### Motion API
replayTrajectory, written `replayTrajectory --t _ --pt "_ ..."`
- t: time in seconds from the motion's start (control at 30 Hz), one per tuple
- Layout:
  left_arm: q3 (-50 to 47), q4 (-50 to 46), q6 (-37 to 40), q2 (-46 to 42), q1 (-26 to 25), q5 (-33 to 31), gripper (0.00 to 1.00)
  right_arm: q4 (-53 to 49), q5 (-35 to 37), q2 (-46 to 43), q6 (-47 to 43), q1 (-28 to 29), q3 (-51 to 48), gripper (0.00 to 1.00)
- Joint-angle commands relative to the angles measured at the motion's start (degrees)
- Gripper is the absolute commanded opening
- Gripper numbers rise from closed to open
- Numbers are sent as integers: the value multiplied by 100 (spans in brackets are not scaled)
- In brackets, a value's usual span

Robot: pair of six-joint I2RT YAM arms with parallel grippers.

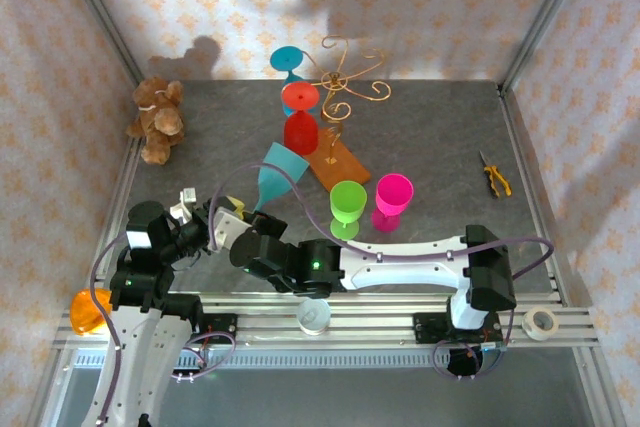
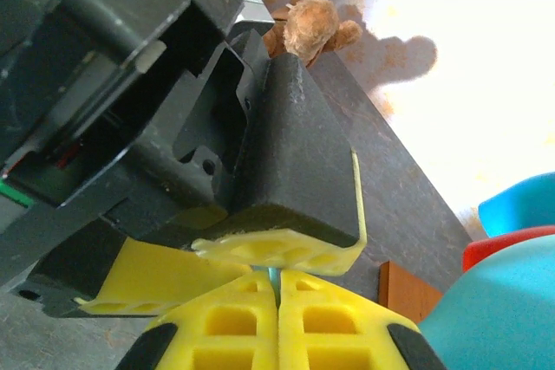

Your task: Take the wine glass off the wine glass rack

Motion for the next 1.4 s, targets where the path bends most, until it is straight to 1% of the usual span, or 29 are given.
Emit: replayTrajectory --t 0.0,0.03,0.13,0.17,0.3,0.4,0.6,0.83,0.93,1.1,1.2,1.37 --pt "-50 245 -11 -12 37 177 43 350 60 87 -20 61 104 0" --pt "-50 245 -4 -12 33 177 43 354 40 96 -22 63 104 0" --pt "-42 246 -37 -29 37 194 51 391 80 114 -79 63 97 0" --pt "-33 252 -55 -34 36 194 52 402 99 122 -110 61 98 0" --pt "2 271 -79 -56 39 194 53 504 178 140 -233 63 33 0" --pt "11 256 -55 -61 37 203 52 619 193 123 -255 63 -15 0" --pt "-2 280 -80 -70 34 186 41 618 123 209 -255 63 43 0" --pt "-32 313 -82 -69 34 178 23 599 -60 119 -142 64 66 0" --pt "-42 323 -79 -100 35 168 15 451 -168 79 -100 71 158 0" --pt "-86 324 -84 -115 32 142 5 22 -365 97 33 73 429 0" --pt "-107 375 -92 -109 33 133 1 -87 -437 50 128 81 478 0" --pt "-121 385 -31 -65 32 116 0 -227 -573 -91 179 107 569 0"
